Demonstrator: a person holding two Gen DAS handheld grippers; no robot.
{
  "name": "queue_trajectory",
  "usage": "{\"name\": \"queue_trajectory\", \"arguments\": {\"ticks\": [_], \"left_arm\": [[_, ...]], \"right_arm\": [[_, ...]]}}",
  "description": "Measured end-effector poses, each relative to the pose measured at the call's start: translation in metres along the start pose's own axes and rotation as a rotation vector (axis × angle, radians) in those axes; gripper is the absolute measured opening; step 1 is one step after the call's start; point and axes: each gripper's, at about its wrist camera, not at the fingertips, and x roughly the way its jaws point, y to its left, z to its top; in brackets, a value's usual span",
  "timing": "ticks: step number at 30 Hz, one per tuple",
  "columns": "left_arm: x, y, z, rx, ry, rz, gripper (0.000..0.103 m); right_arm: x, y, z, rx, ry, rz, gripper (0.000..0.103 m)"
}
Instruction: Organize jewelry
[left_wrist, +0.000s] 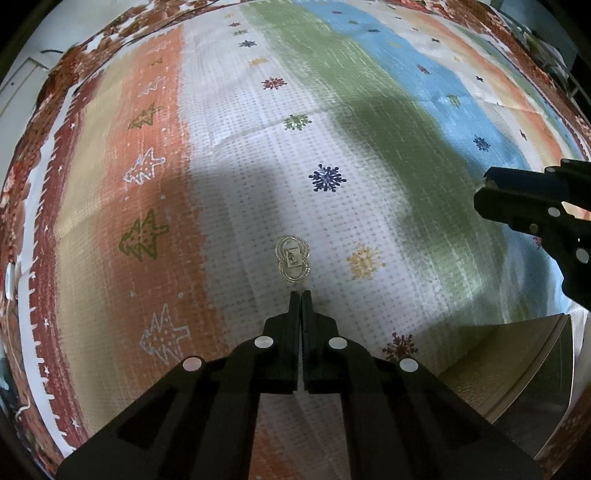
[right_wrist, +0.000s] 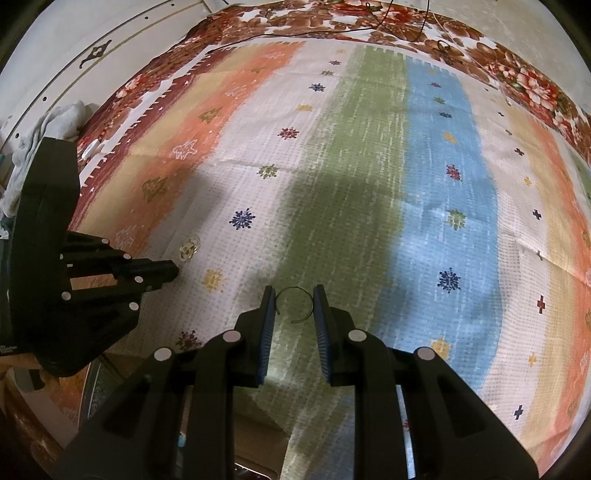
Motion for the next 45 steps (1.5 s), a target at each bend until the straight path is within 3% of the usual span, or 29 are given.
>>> {"name": "queue_trajectory", "arguments": {"ticks": [1,2,4,11,27,30,33,45], "left_arm": [[0.0,0.002,0.001,-0.009,0.003,-0.012,0.006],[-0.002,0.004,0.001,-0.019,0.003,-0.017,0.024],[-0.006,0.008,0.003,-0.026,-0.019,-0.023,0.044],[0.0,0.017,0.024,-0.075,-0.032,-0.032,0.044],[0.006,-0.001,0.025,-0.034,-0.021,0.012,0.044],[0.008,-0.001,0.025,-0.03,-0.029,0.02,0.033],[0.007,-0.001,0.025,-0.027,-0.031,0.02,0.016],[-0.009,0.009,0.023,-0.048,-0.065,-0.004,0.014]], "right_arm": [[0.0,-0.001,0.0,0.001,0.001,0.0,0.022],[0.0,-0.001,0.0,0.003,-0.001,0.0,0.022],[-0.001,-0.001,0.0,0.006,-0.003,0.0,0.022],[0.0,-0.001,0.0,0.001,0.006,0.0,0.022],[0.004,-0.001,0.002,0.001,0.015,0.0,0.022],[0.004,-0.001,0.001,0.001,0.015,0.0,0.022],[0.005,0.0,0.001,0.0,0.017,-0.002,0.022],[-0.005,0.001,-0.002,0.003,-0.008,-0.002,0.022]]}}
